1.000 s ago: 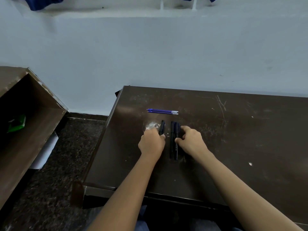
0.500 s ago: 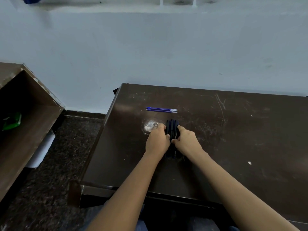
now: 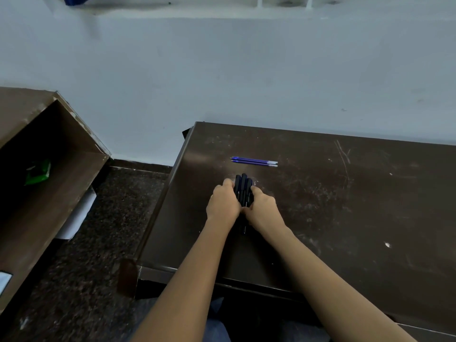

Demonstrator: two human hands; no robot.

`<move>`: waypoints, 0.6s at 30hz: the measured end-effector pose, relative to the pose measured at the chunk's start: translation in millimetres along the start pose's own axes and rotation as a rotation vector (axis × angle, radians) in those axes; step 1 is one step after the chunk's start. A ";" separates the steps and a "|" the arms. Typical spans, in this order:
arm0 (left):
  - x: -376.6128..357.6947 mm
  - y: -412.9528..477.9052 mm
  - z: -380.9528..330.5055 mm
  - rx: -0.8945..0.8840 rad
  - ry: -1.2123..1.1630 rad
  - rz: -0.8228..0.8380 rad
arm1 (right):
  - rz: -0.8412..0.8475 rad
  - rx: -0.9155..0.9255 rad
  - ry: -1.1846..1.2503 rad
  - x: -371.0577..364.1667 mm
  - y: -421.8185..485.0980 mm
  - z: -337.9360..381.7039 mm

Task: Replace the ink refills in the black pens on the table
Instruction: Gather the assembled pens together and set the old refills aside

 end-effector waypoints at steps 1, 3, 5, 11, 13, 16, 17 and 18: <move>1.5 0.0 1.7 0.008 -0.005 -0.001 | -0.002 0.000 -0.006 -1.5 1.1 1.1; 3.0 0.5 2.7 0.015 -0.014 -0.001 | -0.014 -0.011 0.010 -1.5 3.5 1.7; 3.5 1.4 2.1 0.018 -0.016 -0.005 | -0.026 -0.024 0.042 0.4 6.1 1.6; 5.7 5.1 2.8 0.018 -0.023 -0.020 | -0.053 -0.012 0.043 4.2 13.1 4.2; 6.5 6.1 3.2 0.021 -0.027 -0.018 | -0.051 -0.008 0.037 4.3 14.0 4.3; 6.7 6.2 2.8 0.025 -0.030 -0.011 | -0.036 -0.007 0.041 4.4 14.0 3.9; 6.5 5.8 2.8 0.028 -0.035 -0.010 | -0.031 -0.008 0.043 4.4 13.8 3.8; 6.5 5.4 3.0 0.032 -0.039 -0.011 | -0.029 -0.009 0.042 4.5 13.7 3.7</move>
Point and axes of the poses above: each hand's wrist, its own y-axis towards the middle knuckle, its own x-axis out of the back of the hand, z = x × y, the point moved 6 cm from there along y, towards the middle knuckle, and after that the axes turned 11 degrees about z, right-handed, at the moved point
